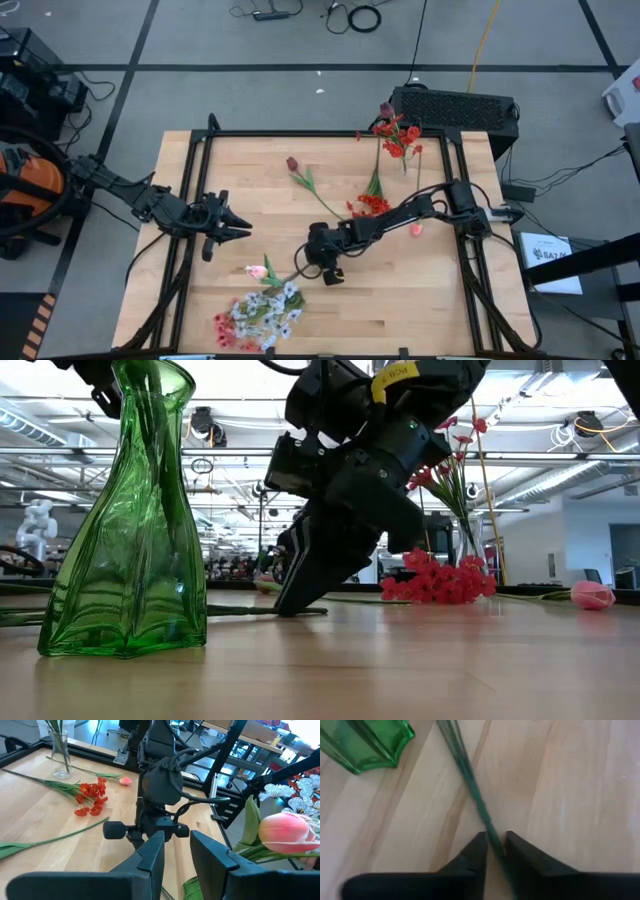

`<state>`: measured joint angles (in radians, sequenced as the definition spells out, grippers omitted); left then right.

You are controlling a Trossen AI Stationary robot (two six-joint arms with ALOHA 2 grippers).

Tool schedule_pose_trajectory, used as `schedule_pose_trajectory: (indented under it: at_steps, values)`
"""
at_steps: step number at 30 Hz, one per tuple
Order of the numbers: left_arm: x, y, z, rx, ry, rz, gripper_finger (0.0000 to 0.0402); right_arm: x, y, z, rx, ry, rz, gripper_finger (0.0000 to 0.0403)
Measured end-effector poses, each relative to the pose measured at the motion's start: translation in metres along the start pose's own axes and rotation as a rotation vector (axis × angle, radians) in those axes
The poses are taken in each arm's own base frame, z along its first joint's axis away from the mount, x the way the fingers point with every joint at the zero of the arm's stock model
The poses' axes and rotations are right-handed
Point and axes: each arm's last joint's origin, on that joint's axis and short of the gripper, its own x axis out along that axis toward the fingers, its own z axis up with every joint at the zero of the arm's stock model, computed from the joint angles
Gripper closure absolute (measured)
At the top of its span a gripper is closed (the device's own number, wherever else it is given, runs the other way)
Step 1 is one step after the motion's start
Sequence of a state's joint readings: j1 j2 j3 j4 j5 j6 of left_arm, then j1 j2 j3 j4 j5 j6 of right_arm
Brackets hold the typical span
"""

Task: Sort flowers into vase by color
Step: Put the pink flowers into the green vase

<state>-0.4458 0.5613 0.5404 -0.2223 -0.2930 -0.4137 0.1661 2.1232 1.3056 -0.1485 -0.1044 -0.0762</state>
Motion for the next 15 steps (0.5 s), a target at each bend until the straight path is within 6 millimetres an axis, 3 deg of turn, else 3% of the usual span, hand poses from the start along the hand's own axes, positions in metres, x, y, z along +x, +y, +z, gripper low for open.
schedule_pose_trajectory:
  at_steps: [3,10,15]
  values:
    - [0.0,0.0,0.0,0.0,0.0,0.0,0.0301,0.0,0.001,-0.002,0.026,0.018,0.005,0.0389]
    - [0.0,0.0,0.0,-0.002,-0.003,-0.002,0.0301,-0.001,0.001,-0.008,0.29,0.089,-0.027,0.0399]
    - [0.0,0.0,0.0,-0.001,-0.003,-0.002,0.0301,-0.012,0.019,-0.008,0.407,0.14,-0.052,0.0401]
